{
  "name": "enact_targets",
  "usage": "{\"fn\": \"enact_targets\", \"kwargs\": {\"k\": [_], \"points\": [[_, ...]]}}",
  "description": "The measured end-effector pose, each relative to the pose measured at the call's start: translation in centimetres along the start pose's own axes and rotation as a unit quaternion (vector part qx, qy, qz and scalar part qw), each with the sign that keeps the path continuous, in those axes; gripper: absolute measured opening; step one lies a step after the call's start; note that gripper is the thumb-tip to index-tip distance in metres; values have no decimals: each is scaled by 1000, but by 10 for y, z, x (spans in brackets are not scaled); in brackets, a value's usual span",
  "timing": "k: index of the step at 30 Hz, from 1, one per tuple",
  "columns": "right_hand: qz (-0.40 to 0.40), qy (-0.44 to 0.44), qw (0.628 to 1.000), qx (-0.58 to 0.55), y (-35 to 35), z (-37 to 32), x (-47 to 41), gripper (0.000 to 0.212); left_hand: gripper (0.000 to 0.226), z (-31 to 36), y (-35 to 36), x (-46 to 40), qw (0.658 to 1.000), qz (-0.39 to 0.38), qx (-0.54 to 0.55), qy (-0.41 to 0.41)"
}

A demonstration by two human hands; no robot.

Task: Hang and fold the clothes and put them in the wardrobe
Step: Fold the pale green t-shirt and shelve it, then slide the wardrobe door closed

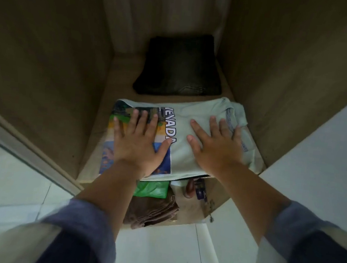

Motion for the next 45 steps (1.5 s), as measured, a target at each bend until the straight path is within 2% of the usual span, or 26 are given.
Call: {"fn": "enact_targets", "kwargs": {"k": [4,7,11,18,24,28,33,39,42,45], "points": [[54,-38,998,9,-33,-29,53,71,73,-11,-44,57,1000,29,-5,-3],[56,-41,998,6,-60,-39,106,62,73,-26,-83,113,999,44,-9,-20],[72,-46,996,6,-112,-61,195,61,73,-45,-150,209,995,89,31,-42],[88,-78,993,-23,-206,-105,342,54,72,-78,-260,356,988,113,56,-89],[119,-68,990,-22,-263,-114,410,53,72,-90,-326,419,982,160,66,-81],[124,-65,990,-10,-277,-114,445,53,72,-90,-350,452,977,185,65,-81],[140,-75,987,-2,-293,-106,484,53,72,-75,-371,490,974,203,56,-89],[198,-127,972,7,-337,-73,518,52,75,-25,-399,528,965,235,44,-112],[266,-163,949,50,-376,-42,542,54,79,16,-419,545,954,266,60,-127],[382,-195,896,117,-431,-3,577,52,84,71,-445,557,946,287,74,-134]]}}
Point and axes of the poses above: each hand's wrist, its own x-axis away from the middle knuckle, its own y-axis out of the palm, z = x × y, the point moved 10 cm from there along -x, towards the middle knuckle, and after that the axes turned 13 degrees about -y, right-handed, at the moved point
